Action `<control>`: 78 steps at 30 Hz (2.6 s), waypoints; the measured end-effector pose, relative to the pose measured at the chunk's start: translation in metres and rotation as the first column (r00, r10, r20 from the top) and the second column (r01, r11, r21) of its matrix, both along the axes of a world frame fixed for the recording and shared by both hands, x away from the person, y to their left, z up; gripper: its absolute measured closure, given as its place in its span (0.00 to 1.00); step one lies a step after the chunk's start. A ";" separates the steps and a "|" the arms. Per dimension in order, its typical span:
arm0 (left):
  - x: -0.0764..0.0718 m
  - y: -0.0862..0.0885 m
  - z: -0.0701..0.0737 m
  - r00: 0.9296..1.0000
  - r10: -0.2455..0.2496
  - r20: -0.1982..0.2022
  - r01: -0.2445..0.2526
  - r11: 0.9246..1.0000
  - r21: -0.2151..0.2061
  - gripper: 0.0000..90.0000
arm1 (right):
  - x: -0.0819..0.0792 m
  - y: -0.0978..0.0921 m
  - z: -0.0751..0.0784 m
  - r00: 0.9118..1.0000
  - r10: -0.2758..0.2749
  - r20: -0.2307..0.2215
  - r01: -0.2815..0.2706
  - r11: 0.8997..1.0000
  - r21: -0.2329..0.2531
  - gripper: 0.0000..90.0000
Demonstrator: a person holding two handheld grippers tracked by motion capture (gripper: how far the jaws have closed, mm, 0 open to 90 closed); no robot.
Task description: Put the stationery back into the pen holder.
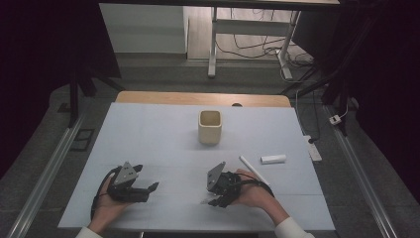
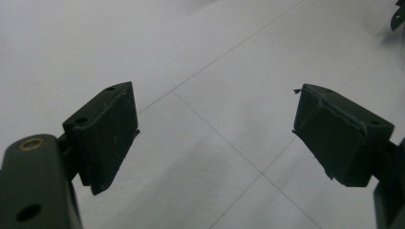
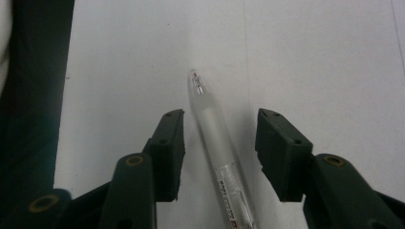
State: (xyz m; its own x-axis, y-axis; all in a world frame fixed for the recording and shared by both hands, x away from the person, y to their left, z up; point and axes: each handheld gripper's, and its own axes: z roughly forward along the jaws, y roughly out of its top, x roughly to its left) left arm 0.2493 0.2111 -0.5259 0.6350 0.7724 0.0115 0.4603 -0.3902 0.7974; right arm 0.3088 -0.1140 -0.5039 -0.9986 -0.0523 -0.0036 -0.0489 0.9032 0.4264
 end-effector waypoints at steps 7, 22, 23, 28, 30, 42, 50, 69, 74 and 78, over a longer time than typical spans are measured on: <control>0.000 -0.001 -0.001 1.000 -0.004 -0.005 0.004 1.000 0.000 0.17 | 0.000 0.001 -0.002 1.000 0.017 0.000 -0.017 1.000 -0.010 0.74; 0.000 0.000 -0.001 1.000 0.001 -0.007 -0.001 1.000 0.006 0.17 | -0.005 0.000 -0.004 0.994 0.103 0.038 -0.104 0.995 0.008 0.89; 0.000 0.000 -0.001 1.000 0.001 -0.007 -0.001 1.000 0.006 0.17 | -0.006 0.000 -0.003 0.993 0.104 0.046 -0.104 0.995 0.000 0.89; 0.000 0.000 -0.001 1.000 0.002 -0.007 -0.002 1.000 0.006 0.17 | -0.005 0.000 -0.003 0.995 0.090 0.050 -0.090 0.996 0.011 0.89; 0.000 0.000 -0.001 1.000 0.003 -0.007 -0.003 1.000 0.006 0.17 | -0.004 -0.001 0.000 0.995 0.085 0.042 -0.086 0.996 0.025 0.89; 0.001 0.000 -0.001 1.000 0.006 -0.010 -0.006 1.000 0.004 0.17 | 0.000 -0.013 0.023 0.998 0.006 0.058 -0.014 0.989 0.150 0.89; 0.000 0.001 -0.001 1.000 0.005 -0.010 -0.005 1.000 0.003 0.17 | 0.003 -0.020 0.036 0.996 -0.052 0.067 0.036 0.976 0.215 0.89; 0.000 0.001 -0.001 1.000 0.008 -0.006 -0.008 1.000 0.002 0.17 | 0.010 -0.042 0.059 0.972 -0.221 0.081 0.170 0.897 0.407 0.89; 0.000 0.001 -0.001 1.000 0.009 -0.006 -0.009 1.000 0.002 0.17 | 0.011 -0.046 0.063 0.963 -0.254 0.084 0.193 0.876 0.443 0.89; 0.000 0.001 -0.001 1.000 0.010 -0.005 -0.010 1.000 0.002 0.17 | 0.011 -0.049 0.066 0.955 -0.280 0.098 0.202 0.855 0.477 0.89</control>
State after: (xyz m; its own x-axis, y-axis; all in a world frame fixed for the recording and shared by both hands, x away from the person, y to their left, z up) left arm 0.2497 0.2123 -0.5269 0.6274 0.7786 0.0101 0.4680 -0.3874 0.7943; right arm 0.3200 -0.1632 -0.4383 -0.9634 0.2366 -0.1257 0.0432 0.6003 0.7986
